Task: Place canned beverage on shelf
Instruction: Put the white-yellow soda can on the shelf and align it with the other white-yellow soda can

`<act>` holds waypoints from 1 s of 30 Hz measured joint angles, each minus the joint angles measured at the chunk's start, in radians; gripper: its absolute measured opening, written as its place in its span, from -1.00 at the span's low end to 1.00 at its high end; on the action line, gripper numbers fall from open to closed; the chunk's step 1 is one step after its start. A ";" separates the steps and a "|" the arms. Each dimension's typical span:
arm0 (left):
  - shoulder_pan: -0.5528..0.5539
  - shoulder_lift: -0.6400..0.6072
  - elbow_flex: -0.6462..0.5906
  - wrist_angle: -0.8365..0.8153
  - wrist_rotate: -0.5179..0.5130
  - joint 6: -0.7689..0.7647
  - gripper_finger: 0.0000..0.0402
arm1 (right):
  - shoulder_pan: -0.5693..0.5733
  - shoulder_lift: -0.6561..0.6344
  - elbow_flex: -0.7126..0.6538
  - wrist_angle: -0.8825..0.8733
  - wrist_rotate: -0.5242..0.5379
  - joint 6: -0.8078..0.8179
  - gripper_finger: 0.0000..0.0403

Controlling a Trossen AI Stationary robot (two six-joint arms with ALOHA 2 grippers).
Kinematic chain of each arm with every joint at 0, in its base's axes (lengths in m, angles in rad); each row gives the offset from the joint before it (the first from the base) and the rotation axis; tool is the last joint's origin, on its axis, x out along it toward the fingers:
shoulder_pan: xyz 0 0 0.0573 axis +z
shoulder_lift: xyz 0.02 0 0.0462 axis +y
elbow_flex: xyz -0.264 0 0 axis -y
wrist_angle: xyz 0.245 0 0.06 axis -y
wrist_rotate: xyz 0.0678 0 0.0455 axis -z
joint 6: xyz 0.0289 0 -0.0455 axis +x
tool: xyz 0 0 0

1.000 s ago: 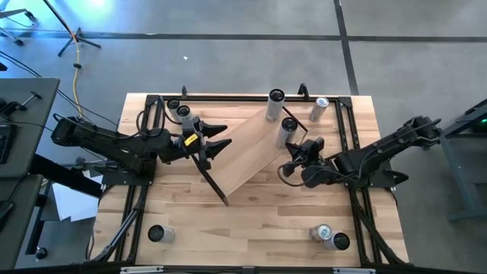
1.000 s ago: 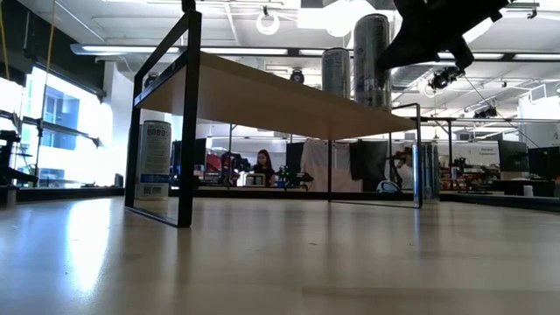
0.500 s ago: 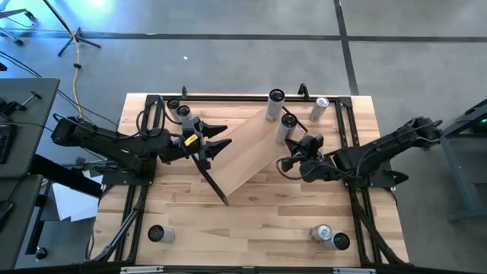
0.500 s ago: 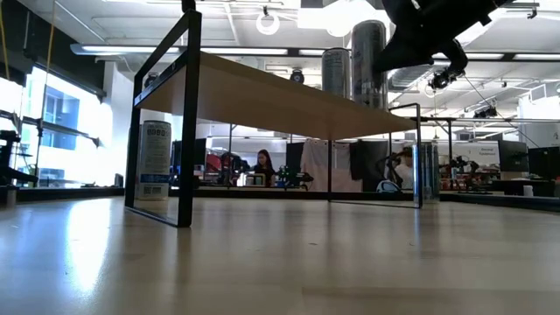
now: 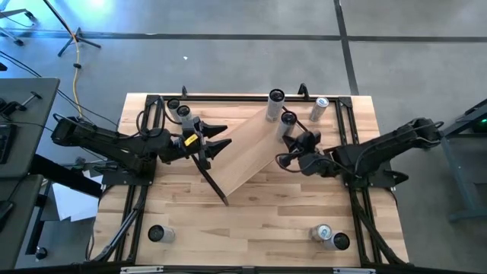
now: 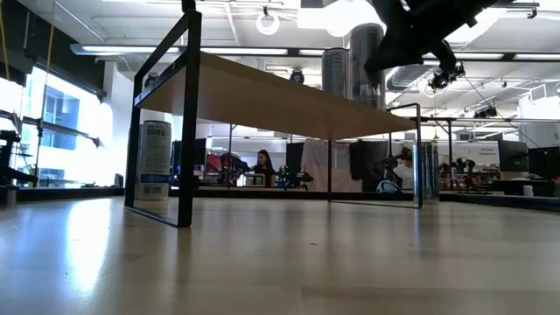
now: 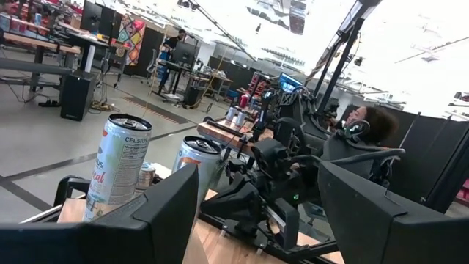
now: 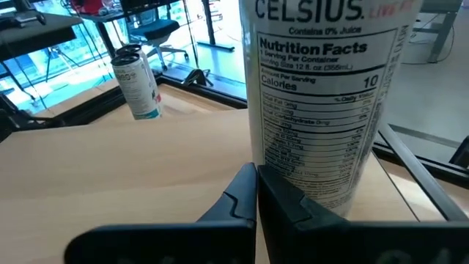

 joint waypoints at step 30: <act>0.000 0.000 0.000 0.000 0.000 0.000 0.25 | -0.155 0.000 -0.001 0.135 -0.166 -0.260 -1.00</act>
